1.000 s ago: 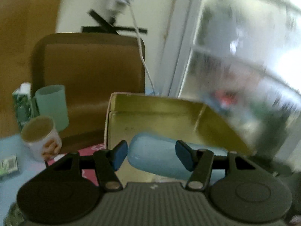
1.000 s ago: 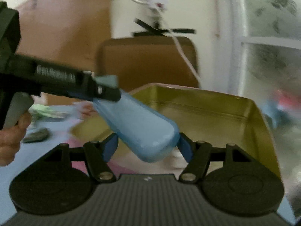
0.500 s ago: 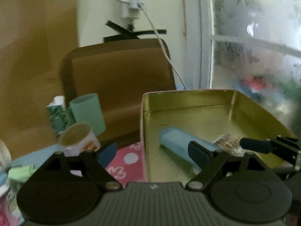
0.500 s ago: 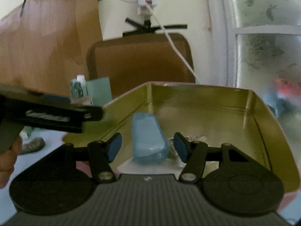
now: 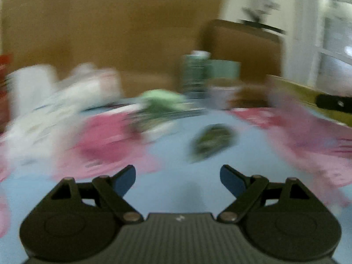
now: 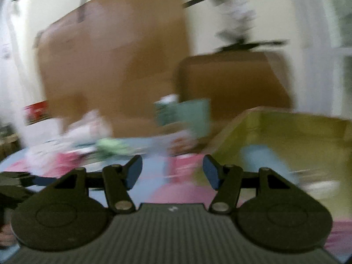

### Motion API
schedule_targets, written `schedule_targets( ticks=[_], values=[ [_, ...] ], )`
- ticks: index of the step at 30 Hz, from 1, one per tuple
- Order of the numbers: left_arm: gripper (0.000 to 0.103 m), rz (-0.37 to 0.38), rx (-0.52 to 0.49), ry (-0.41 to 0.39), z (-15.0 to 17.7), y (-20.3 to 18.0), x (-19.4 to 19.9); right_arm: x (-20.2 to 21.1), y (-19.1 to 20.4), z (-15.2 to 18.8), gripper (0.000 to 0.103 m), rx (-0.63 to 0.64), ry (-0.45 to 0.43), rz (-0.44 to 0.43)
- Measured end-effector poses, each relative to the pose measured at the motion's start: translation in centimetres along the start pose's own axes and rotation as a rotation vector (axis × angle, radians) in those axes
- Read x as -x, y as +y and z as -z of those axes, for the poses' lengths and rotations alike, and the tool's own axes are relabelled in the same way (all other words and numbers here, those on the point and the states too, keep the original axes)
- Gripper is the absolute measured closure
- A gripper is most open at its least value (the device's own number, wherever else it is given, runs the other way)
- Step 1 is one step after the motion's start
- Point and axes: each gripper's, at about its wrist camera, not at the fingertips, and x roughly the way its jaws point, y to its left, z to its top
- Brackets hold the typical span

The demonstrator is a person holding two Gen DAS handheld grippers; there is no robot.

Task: Organize soft objects
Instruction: 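Reach to the pink fuzzy sock and grasp it with the left gripper, then carry the pink sock into the gold tin and release it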

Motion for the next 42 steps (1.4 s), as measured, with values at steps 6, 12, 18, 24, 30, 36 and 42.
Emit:
schedule_targets(
  ticks=[6,12,18,24,30,36,42],
  values=[
    [0.016,-0.184,0.25,-0.083,1.7,9.2,3.0,-6.8,9.3,0.5,0.04,0.124,0.127,-0.22],
    [0.018,-0.134,0.482,-0.133,2.2,13.0,3.5,-15.2,17.4,-0.7,0.04,0.213,0.213,-0.301],
    [0.018,-0.132,0.418,-0.174,2.0,11.6,3.7,-19.4,19.3,0.7,0.058,0.231,0.317,-0.284],
    [0.018,-0.1,0.426,-0.172,2.3,11.7,3.8,-13.3,16.8,2.1,0.061,0.235,0.315,-0.317],
    [0.02,0.02,0.324,-0.118,2.2,9.6,3.9,-4.5,12.5,5.1,0.06,0.197,0.29,-0.292],
    [0.021,0.364,0.314,0.013,1.5,4.8,3.1,1.0,9.4,7.4,0.044,0.157,0.25,-0.17],
    [0.035,0.543,0.182,0.124,1.3,-2.1,2.1,1.3,8.3,8.2,0.044,0.123,0.246,-0.177]
  ],
)
